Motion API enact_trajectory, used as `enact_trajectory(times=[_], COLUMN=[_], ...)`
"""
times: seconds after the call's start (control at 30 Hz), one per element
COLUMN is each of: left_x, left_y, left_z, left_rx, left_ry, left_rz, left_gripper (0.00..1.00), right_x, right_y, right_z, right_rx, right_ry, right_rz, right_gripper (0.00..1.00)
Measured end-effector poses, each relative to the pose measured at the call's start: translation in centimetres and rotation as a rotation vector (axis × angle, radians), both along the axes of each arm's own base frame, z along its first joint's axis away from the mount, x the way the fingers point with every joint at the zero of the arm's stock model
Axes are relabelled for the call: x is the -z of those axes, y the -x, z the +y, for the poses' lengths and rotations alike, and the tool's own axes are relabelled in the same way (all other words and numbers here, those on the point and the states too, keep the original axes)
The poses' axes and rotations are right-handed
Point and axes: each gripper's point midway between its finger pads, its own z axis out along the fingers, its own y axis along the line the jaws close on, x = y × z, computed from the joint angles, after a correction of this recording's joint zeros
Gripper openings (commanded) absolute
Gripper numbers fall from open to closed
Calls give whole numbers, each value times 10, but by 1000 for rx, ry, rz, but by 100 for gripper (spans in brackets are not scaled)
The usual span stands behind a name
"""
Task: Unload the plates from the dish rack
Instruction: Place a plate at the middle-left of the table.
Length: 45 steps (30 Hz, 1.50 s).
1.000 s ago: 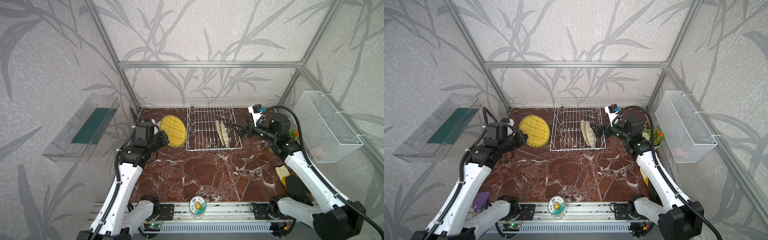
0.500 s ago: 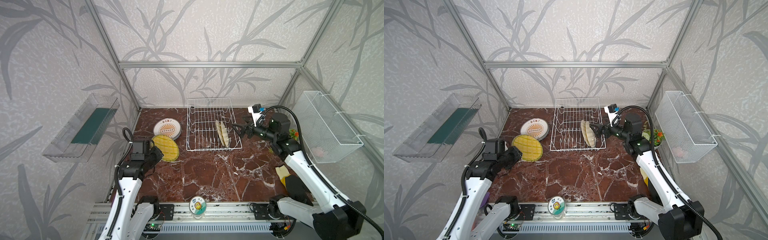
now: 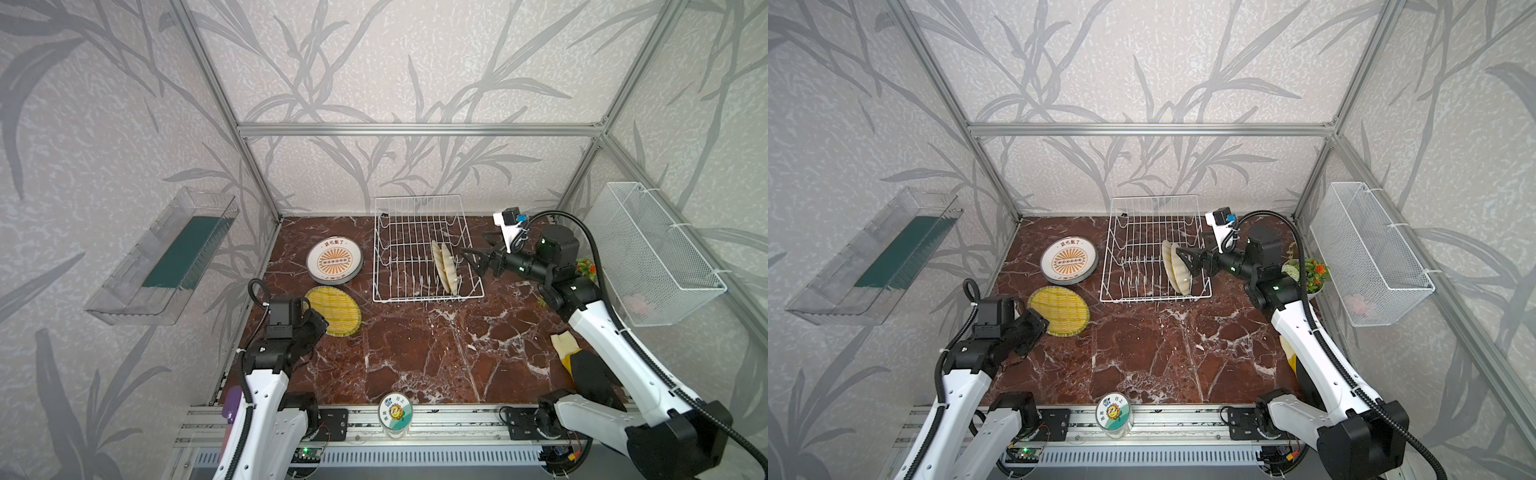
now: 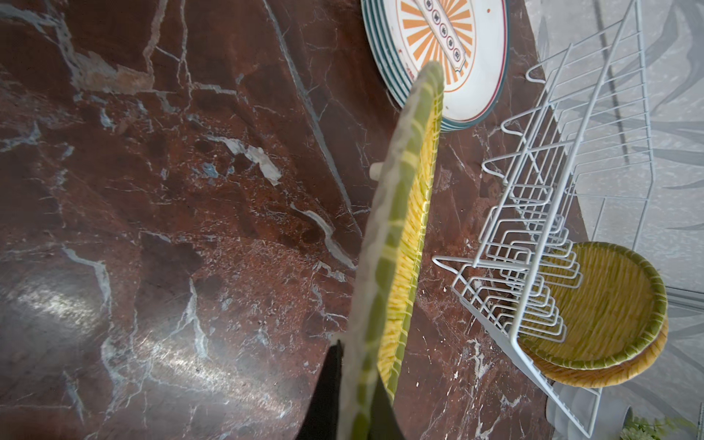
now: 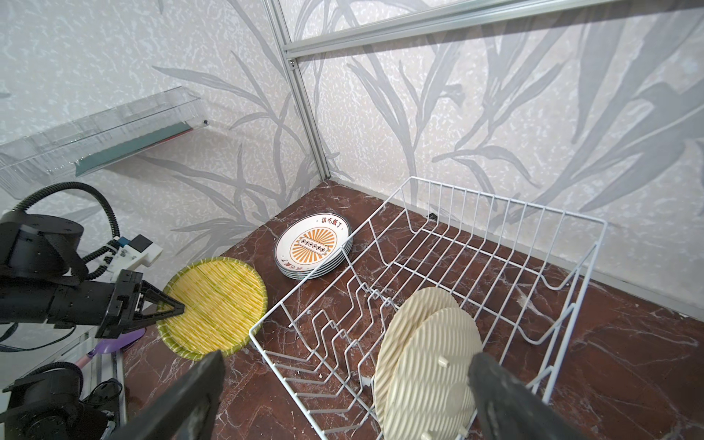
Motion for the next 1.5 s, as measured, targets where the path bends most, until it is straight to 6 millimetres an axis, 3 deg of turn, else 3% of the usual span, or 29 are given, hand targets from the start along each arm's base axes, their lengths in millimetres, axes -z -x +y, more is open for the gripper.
enact_trajectory(times=[0.2, 0.43, 0.6, 0.8, 0.93, 1.5], left_x=[17, 36, 39, 44, 51, 80], left_y=[-3, -9, -17, -20, -16, -1], left_z=[1, -1, 1, 1, 0, 6], left_rx=[-6, 3, 5, 6, 2, -38], left_ry=[30, 76, 99, 130, 143, 155], left_rz=[40, 63, 53, 38, 54, 157], left_gripper=[0, 0, 0, 12, 21, 24], right_x=[5, 25, 35, 42, 47, 52], right_y=[3, 14, 17, 14, 13, 10], right_z=[4, 23, 34, 37, 38, 42], right_rx=[-22, -112, -154, -163, -159, -158], right_ry=[7, 58, 99, 115, 124, 139], right_rz=[16, 61, 76, 85, 94, 101], right_gripper=[99, 99, 99, 99, 99, 99])
